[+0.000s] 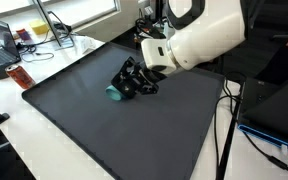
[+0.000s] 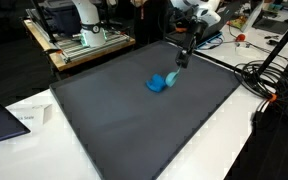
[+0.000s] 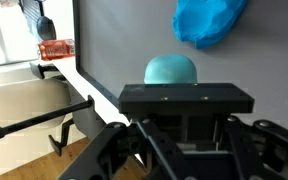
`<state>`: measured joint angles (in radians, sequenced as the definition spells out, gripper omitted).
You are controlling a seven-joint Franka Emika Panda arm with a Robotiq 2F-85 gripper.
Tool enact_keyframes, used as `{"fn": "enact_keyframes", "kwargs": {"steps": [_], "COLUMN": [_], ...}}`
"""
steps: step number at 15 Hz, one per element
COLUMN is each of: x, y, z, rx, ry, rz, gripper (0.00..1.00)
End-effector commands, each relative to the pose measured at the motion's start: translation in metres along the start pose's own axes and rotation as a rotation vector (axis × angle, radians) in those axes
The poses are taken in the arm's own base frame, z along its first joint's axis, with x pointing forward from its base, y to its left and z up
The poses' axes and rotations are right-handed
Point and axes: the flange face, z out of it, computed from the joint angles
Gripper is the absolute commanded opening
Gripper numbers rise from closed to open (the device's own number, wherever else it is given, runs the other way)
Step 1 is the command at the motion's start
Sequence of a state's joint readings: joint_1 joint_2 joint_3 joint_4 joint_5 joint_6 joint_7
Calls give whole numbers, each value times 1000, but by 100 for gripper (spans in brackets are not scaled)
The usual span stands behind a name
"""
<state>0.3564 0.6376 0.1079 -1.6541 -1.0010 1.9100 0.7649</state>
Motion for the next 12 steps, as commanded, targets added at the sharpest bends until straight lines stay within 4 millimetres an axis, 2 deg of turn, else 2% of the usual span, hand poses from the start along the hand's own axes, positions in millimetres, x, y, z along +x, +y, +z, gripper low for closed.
{"fn": "enact_keyframes", "kwargs": {"steps": [1, 7, 12], "x": [6, 11, 15], "y": [37, 82, 113], "z": [-8, -1, 14], "rx": [121, 319, 485], "ry": [-53, -101, -112], "rz": [10, 43, 70], "gripper": [22, 22, 22]}}
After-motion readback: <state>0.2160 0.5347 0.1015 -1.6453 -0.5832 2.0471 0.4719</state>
